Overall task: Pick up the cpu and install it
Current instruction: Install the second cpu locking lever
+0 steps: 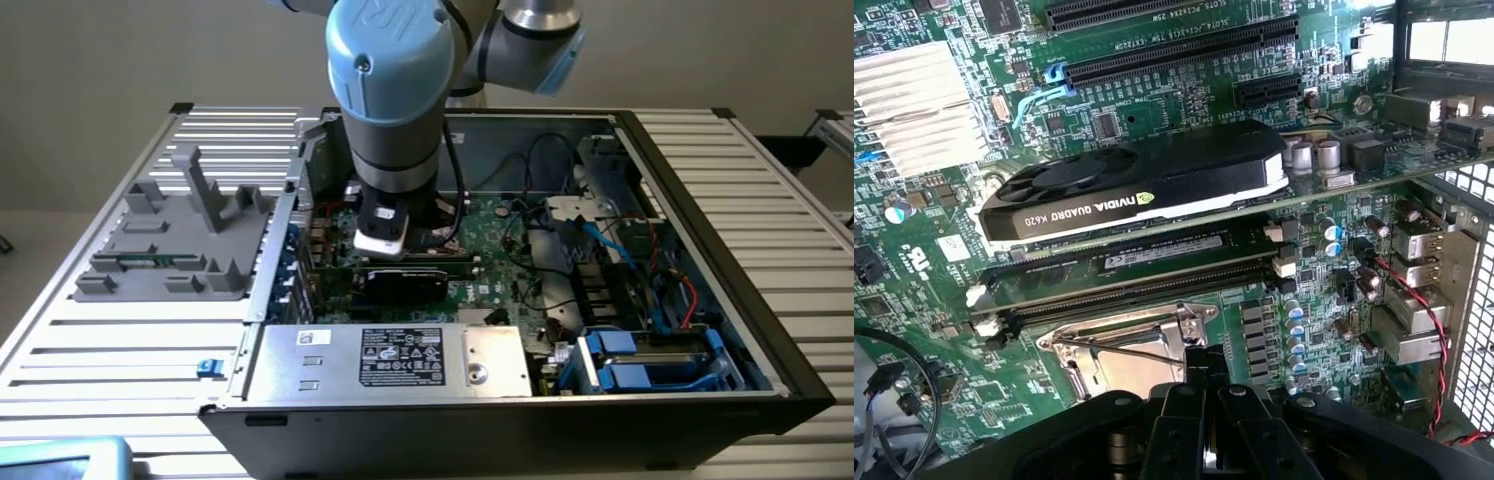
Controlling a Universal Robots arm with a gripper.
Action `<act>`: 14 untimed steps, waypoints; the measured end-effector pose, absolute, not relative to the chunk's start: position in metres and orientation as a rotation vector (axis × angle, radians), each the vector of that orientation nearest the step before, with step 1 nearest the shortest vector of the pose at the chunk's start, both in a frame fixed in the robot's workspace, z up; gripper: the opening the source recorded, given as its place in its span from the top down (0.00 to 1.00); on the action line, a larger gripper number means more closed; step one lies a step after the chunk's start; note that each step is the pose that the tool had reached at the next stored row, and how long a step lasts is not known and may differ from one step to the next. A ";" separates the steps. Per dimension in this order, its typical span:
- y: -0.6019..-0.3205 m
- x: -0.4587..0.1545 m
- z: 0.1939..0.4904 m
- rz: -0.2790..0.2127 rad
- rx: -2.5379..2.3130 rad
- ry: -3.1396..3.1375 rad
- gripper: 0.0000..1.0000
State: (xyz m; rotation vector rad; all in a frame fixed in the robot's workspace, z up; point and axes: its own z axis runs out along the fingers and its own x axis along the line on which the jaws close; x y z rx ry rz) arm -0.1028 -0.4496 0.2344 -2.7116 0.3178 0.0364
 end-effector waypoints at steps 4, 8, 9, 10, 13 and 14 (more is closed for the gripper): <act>-0.451 -0.103 0.234 0.034 -2.705 0.320 0.89; -0.452 -0.103 0.234 0.034 -2.695 0.319 0.89; -0.452 -0.103 0.234 0.034 -2.691 0.318 0.89; -0.452 -0.103 0.234 0.034 -2.689 0.318 0.89; -0.452 -0.103 0.234 0.034 -2.684 0.317 0.89; -0.452 -0.103 0.234 0.034 -2.684 0.318 0.89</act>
